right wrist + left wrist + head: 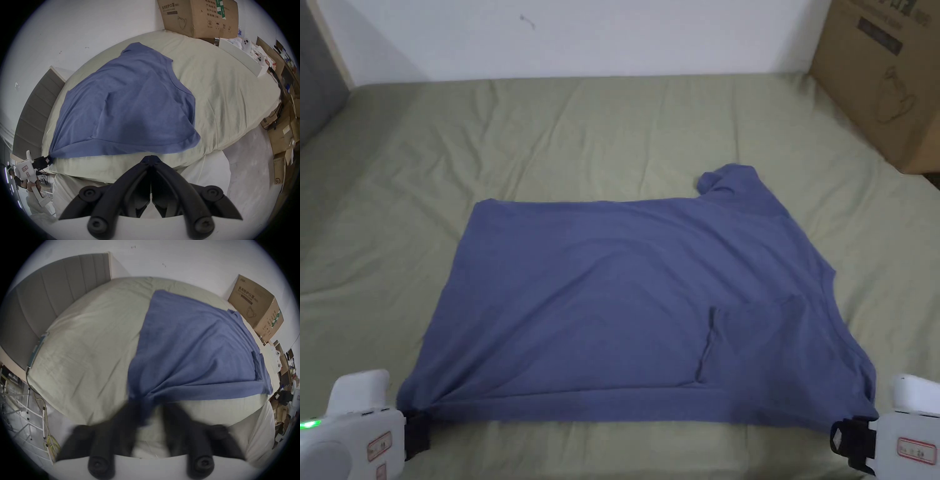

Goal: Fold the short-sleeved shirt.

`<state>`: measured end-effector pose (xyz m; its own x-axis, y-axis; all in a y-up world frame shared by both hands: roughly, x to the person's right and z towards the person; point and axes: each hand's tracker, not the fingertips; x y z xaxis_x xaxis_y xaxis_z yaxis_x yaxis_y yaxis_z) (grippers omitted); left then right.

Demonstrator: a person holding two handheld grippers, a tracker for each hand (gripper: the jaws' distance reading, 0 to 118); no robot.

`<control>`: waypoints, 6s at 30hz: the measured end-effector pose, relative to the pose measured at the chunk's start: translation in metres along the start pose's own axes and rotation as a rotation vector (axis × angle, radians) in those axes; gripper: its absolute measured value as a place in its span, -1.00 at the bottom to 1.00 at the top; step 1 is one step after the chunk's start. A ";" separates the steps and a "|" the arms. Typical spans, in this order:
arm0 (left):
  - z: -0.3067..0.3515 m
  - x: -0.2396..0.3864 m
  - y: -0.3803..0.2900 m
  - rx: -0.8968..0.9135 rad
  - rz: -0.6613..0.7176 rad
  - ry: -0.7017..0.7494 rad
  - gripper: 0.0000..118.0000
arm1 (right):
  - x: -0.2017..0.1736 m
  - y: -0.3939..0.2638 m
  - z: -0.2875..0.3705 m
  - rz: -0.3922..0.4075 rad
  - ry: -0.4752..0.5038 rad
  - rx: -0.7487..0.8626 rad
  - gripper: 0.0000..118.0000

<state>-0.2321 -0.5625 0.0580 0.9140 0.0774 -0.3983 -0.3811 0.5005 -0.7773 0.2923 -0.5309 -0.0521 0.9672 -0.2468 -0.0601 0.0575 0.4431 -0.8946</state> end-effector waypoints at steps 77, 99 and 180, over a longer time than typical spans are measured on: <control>-0.073 -0.005 0.104 -0.040 0.109 0.024 -0.51 | -0.014 0.095 -0.047 0.011 -0.063 -0.026 -0.99; -0.032 0.009 0.116 0.010 0.042 -0.046 -0.89 | -0.005 0.142 -0.114 -0.010 -0.178 -0.106 -0.02; -0.208 0.041 0.288 -0.217 0.125 0.039 0.58 | -0.028 0.315 -0.187 0.143 -0.083 -0.087 -0.97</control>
<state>-0.3335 -0.5948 -0.2838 0.8535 0.0915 -0.5130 -0.5155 0.2921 -0.8056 0.2374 -0.5454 -0.4152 0.9813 -0.1126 -0.1560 -0.1004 0.3918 -0.9145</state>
